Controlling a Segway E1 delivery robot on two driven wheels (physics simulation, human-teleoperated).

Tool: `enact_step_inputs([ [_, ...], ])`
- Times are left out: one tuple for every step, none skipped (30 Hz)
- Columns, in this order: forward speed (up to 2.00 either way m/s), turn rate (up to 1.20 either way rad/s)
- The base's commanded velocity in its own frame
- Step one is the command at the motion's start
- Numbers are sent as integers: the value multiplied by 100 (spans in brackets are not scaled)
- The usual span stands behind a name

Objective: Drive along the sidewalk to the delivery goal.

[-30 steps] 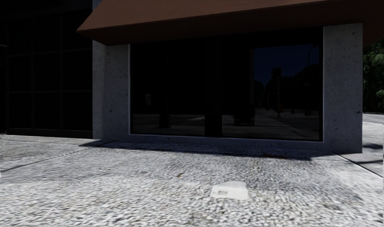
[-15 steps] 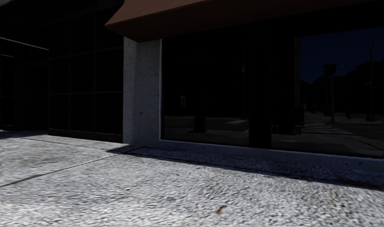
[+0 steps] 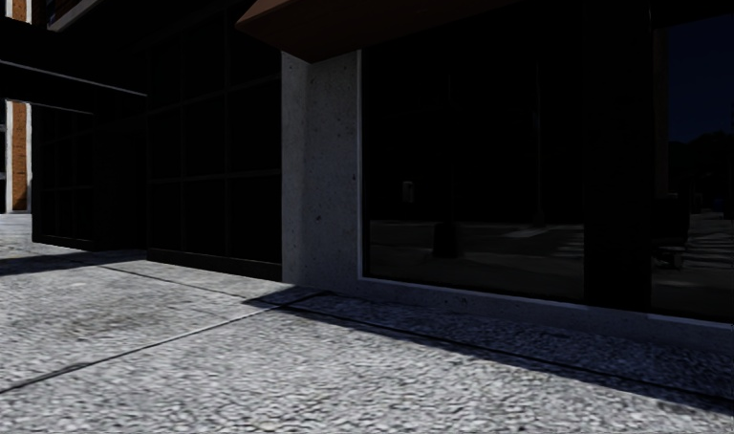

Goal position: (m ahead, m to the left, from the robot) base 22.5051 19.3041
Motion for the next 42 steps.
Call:
enact_step_inputs([
  [131,55],
  [131,55],
  [131,55],
  [131,54],
  [131,54],
  [131,54],
  [131,54],
  [131,54],
  [131,54],
  [131,54],
  [131,54],
  [131,54],
  [131,54],
  [131,54],
  [131,54],
  [131,54],
  [131,54],
  [131,54],
  [131,54],
  [131,54],
  [131,54],
  [131,54],
  [131,54],
  [131,54],
  [131,54],
  [131,54],
  [131,54],
  [131,54],
  [131,54],
  [127,54],
  [127,54],
  [126,54],
  [124,54],
  [123,54],
  [123,54],
  [123,54],
  [123,54],
  [123,54],
  [133,54],
  [133,54],
  [200,54],
  [200,54],
])
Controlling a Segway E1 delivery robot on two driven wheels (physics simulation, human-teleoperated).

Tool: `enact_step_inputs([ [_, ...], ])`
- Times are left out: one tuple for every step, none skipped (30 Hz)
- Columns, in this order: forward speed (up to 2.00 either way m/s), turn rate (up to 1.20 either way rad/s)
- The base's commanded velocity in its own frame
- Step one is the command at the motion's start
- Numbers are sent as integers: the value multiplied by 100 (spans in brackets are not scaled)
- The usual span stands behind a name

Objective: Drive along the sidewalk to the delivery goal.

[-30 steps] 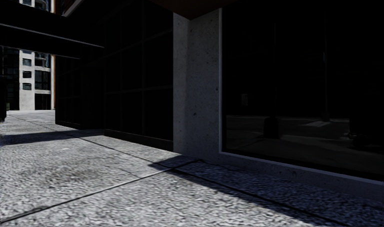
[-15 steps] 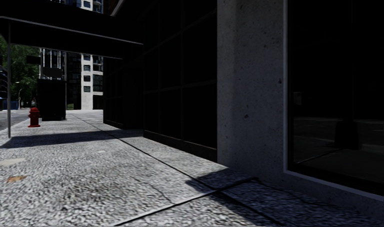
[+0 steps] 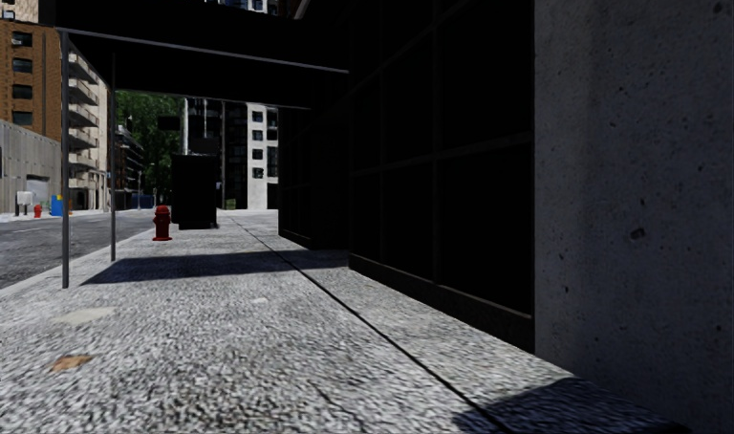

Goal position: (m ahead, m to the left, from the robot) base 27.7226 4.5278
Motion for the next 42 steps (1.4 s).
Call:
enact_step_inputs([
  [200,54],
  [200,54],
  [200,54],
  [200,54],
  [200,54],
  [200,54],
  [200,54],
  [200,54],
  [200,54],
  [200,54],
  [200,54],
  [200,54],
  [200,54],
  [200,54],
  [200,54],
  [200,54],
  [200,54],
  [200,54],
  [200,52],
  [200,42],
  [200,42],
  [200,37],
  [200,35],
  [200,33],
  [200,0],
  [200,0],
  [200,0],
  [200,0],
  [200,0],
  [200,0],
  [200,0],
  [200,0],
  [200,0],
  [200,0],
  [200,0],
  [200,0],
  [200,0],
  [200,0],
  [200,0],
  [200,0],
  [200,0],
  [200,0],
])
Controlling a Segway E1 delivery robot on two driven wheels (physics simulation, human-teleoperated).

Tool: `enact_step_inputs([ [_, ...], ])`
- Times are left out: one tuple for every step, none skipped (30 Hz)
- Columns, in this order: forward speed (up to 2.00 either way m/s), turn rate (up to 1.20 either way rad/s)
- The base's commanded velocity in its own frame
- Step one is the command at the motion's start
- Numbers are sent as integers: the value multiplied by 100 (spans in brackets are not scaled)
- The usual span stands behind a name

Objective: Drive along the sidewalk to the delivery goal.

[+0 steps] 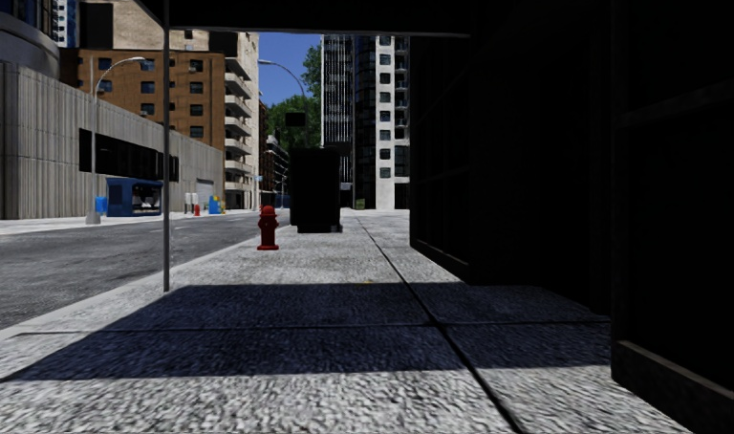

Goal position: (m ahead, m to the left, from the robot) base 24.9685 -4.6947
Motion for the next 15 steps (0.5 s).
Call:
enact_step_inputs([
  [200,0],
  [200,0],
  [200,0],
  [200,0],
  [200,0],
  [200,0],
  [200,0],
  [200,0],
  [200,0],
  [200,0],
  [200,0],
  [200,0],
  [200,0],
  [200,0],
  [200,0],
])
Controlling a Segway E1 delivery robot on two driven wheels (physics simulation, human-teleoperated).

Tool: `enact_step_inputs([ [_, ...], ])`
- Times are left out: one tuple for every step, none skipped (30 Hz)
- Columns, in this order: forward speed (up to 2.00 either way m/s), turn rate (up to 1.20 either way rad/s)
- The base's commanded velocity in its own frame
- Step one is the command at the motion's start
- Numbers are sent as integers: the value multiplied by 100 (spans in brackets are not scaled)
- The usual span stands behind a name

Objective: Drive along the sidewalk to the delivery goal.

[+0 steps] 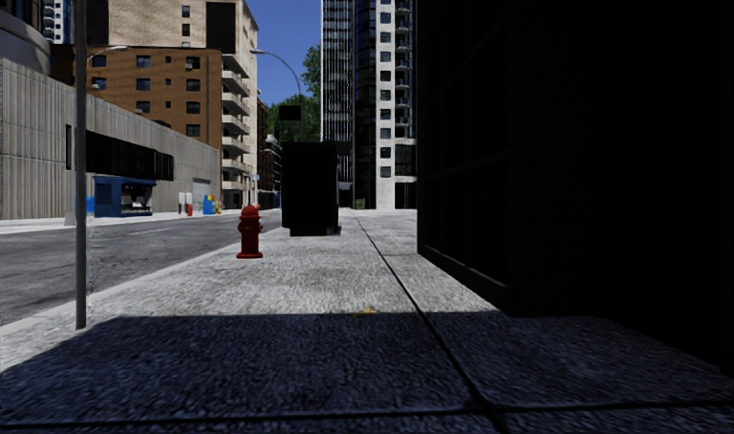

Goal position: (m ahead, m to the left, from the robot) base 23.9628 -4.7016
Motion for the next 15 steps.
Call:
enact_step_inputs([
  [200,0],
  [200,0],
  [200,0],
  [200,0],
  [200,0],
  [200,0],
  [200,0],
  [200,0],
  [200,0],
  [200,0],
  [200,0],
  [200,0],
  [200,0],
  [200,0],
  [200,0],
])
